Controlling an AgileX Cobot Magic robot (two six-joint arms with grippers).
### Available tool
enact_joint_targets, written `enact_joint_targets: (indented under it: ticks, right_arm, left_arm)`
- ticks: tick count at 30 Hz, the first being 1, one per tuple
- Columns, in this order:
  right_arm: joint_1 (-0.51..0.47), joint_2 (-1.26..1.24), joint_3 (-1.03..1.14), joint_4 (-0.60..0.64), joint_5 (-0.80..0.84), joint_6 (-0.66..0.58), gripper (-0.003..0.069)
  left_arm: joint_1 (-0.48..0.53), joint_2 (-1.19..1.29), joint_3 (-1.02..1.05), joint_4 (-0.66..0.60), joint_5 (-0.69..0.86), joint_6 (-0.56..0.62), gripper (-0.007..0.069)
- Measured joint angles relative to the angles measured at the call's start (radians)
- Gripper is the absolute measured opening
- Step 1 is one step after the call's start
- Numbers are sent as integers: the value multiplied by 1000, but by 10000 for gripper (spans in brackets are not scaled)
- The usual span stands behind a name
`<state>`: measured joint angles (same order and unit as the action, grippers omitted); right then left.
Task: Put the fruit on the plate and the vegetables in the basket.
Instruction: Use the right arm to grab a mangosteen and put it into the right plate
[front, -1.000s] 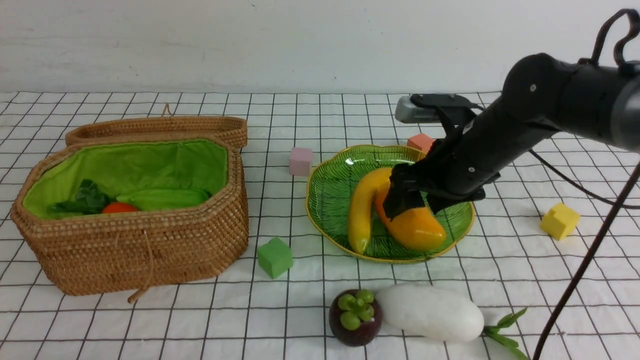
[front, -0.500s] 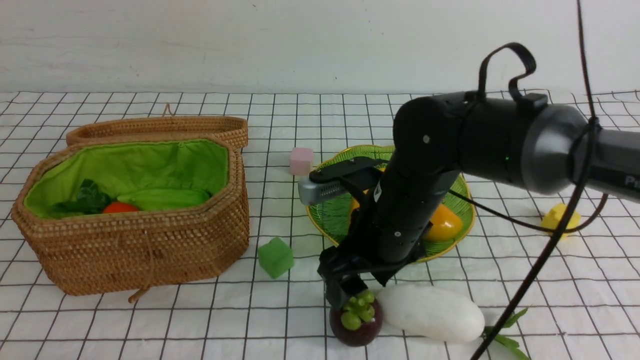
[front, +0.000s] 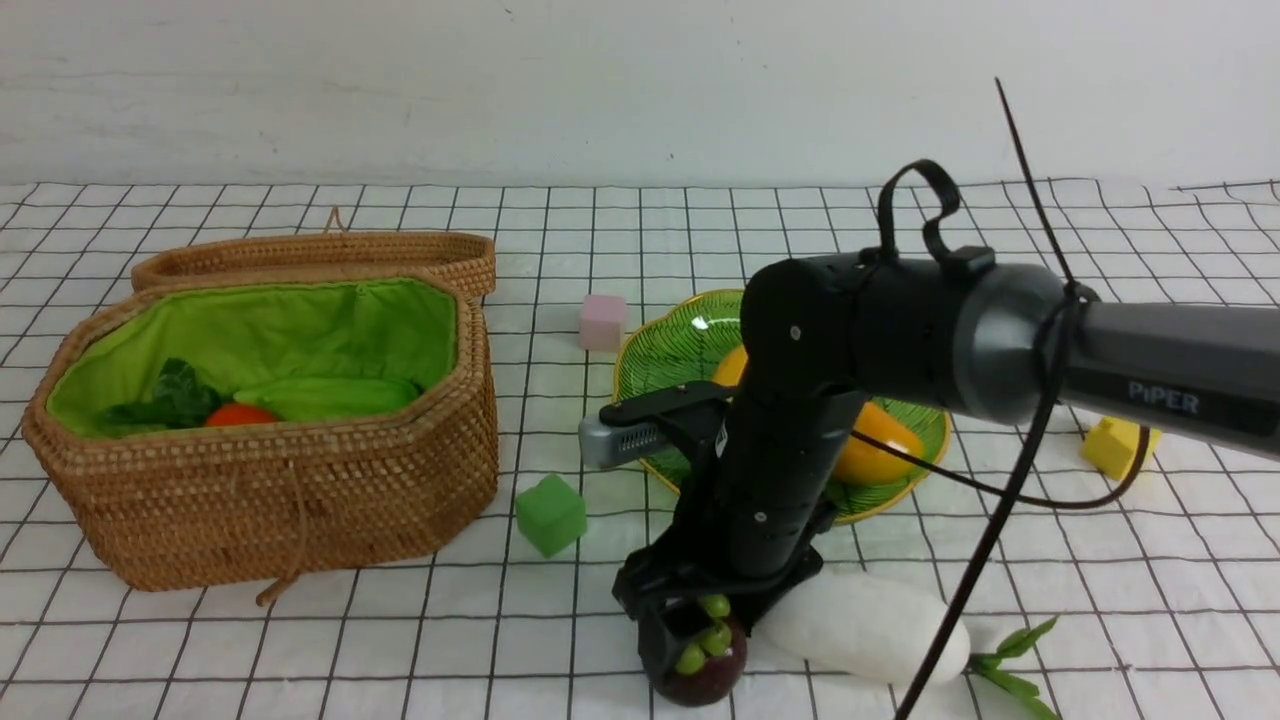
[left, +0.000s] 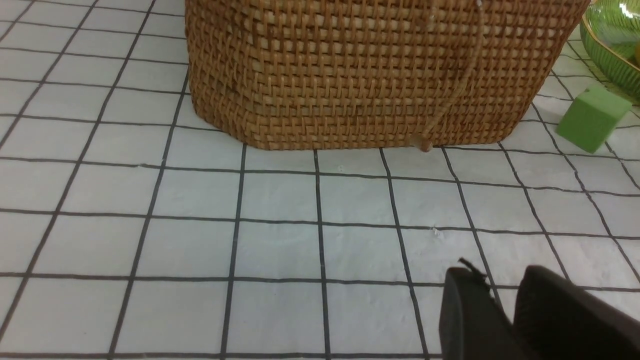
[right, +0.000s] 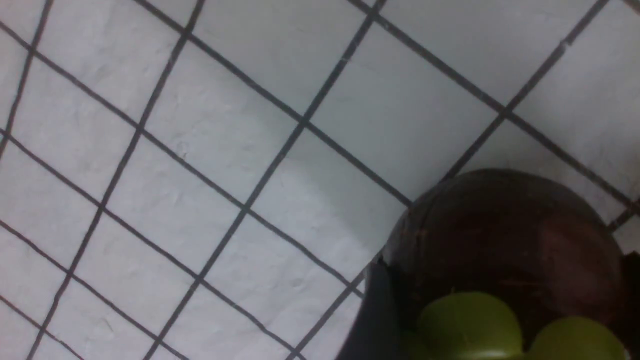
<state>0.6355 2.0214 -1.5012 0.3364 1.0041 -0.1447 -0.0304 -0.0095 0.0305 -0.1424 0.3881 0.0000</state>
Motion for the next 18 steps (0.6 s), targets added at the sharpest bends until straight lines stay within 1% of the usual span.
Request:
enact_joint_targets:
  ticks: [4,9,11,12,15,16,17,18]
  right_arm:
    - [0,-21,-8,-1,17,0,562]
    - [-26,-63,-87,2,26,0,562]
    - [-77,-75,-156,4,17,2,562]
    - [-81,-75,-161,4,17,4,562]
    - [-181,-68,-213,3,-16,55,562]
    - [-186,-66,-215,3,-18,62,562]
    - [-235,-53,-221,2,-19,82,562]
    - [-240,-49,-221,1,-19,84,562]
  left_arm:
    - [0,0,0,0,0,0,145]
    - [0,0,0,0,0,0,145]
    - [0,0,0,0,0,0,145]
    - [0,0,0,0,0,0,145]
    - [0,0,0,0,0,0,145]
    - [0,0,0,0,0,0,145]
    - [0,0,0,0,0,0,145]
    - [0,0,0,0,0,0,145]
